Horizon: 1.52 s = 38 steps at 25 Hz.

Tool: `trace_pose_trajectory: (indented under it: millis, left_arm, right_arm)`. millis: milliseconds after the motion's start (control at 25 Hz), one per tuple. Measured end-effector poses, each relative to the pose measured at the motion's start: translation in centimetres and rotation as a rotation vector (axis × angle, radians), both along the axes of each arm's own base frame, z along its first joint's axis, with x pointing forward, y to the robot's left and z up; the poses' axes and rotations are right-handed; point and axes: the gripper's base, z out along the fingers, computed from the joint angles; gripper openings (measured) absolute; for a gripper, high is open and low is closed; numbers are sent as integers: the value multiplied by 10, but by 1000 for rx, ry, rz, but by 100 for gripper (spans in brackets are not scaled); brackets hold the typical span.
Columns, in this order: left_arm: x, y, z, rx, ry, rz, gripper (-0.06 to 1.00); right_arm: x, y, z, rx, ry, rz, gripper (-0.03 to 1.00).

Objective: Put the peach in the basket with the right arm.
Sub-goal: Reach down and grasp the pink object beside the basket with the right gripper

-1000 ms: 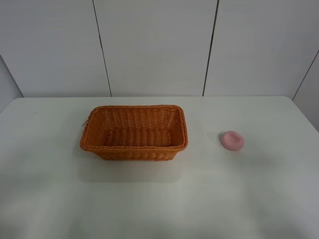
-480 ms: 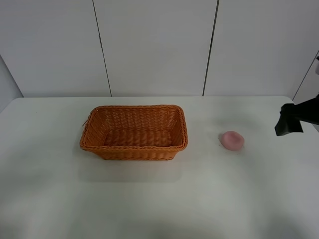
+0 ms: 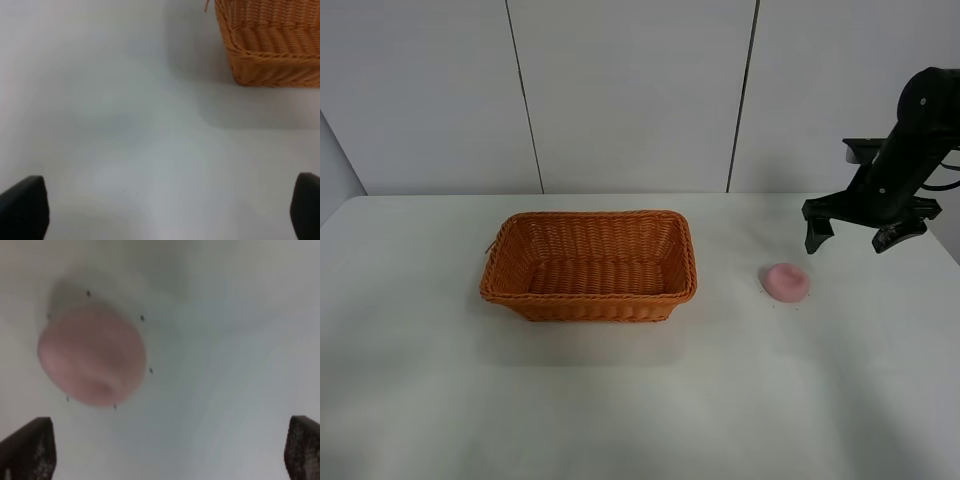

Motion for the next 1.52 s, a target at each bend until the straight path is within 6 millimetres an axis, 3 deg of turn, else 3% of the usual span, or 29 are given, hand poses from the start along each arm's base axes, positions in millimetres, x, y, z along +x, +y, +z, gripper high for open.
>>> trace_pose_trajectory:
  millis: [200,320,1000,1520]
  left_arm:
    - [0,0,0,0,0,0,99]
    - [0,0,0,0,0,0,99]
    - [0,0,0,0,0,0,99]
    - [0,0,0,0,0,0,99]
  right_arm:
    - [11,25,-14,16,22,51,70]
    - [12,29,-23,21,44,56,70]
    - [24,33,-76,45,80,33,70]
    - [26,33,-95,43,99,30,67]
